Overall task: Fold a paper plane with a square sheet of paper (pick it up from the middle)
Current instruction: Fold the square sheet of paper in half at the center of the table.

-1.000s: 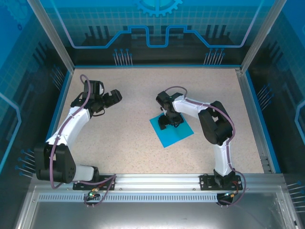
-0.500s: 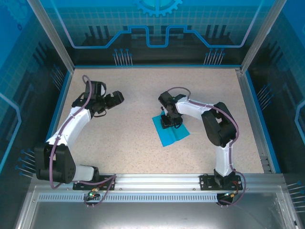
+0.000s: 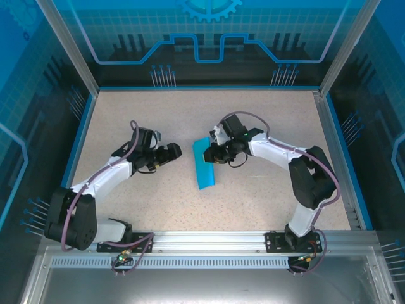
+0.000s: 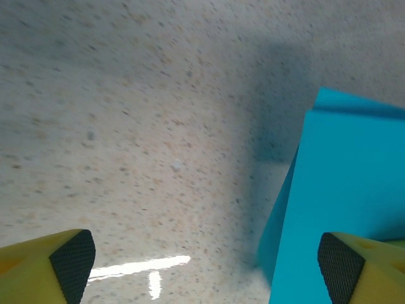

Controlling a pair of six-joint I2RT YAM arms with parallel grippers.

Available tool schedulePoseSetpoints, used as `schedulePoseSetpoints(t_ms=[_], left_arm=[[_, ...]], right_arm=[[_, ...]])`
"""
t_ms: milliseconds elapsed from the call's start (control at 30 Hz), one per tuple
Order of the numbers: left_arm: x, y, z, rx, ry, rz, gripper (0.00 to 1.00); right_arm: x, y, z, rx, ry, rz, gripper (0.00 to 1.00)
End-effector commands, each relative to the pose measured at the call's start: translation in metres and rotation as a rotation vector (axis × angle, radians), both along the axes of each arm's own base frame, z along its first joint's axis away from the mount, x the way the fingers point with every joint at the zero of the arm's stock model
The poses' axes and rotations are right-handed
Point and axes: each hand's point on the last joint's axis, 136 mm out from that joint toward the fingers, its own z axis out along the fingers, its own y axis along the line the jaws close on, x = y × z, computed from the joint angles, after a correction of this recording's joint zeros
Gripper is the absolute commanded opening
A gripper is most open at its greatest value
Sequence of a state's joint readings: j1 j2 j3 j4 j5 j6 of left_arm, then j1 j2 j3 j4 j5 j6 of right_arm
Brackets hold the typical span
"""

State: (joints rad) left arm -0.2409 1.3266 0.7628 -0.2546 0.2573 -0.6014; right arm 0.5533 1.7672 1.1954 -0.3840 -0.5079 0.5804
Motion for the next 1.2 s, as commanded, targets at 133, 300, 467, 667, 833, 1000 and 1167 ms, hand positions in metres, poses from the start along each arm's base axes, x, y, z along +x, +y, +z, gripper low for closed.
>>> schedulePoseSetpoints(t_ms=[133,300,467,667,833,1000,1167], left_arm=[[0.009,-0.056,0.011,-0.200,-0.036,-0.104,0.82],[0.009,-0.085,0.001,-0.218,-0.013,-0.153,0.67],[0.011,-0.107,-0.010,-0.240,0.026,-0.184,0.54],[0.010,-0.127,-0.028,-0.279,0.105,-0.199,0.40],[0.007,-0.137,-0.041,-0.268,0.149,-0.214,0.26],[0.007,-0.141,-0.053,-0.252,0.185,-0.217,0.16],[0.004,-0.145,-0.063,-0.222,0.225,-0.238,0.14]], right_arm=[[0.004,-0.019,-0.037,0.008,0.119,-0.054,0.23],[0.006,-0.034,-0.063,-0.080,0.154,-0.084,0.23],[0.007,-0.046,-0.075,-0.148,0.170,-0.123,0.29],[0.008,-0.051,-0.080,-0.182,0.184,-0.141,0.39],[0.010,-0.054,-0.079,-0.203,0.177,-0.158,0.40],[0.011,-0.058,-0.077,-0.225,0.165,-0.171,0.44],[0.012,-0.061,-0.070,-0.244,0.154,-0.186,0.48]])
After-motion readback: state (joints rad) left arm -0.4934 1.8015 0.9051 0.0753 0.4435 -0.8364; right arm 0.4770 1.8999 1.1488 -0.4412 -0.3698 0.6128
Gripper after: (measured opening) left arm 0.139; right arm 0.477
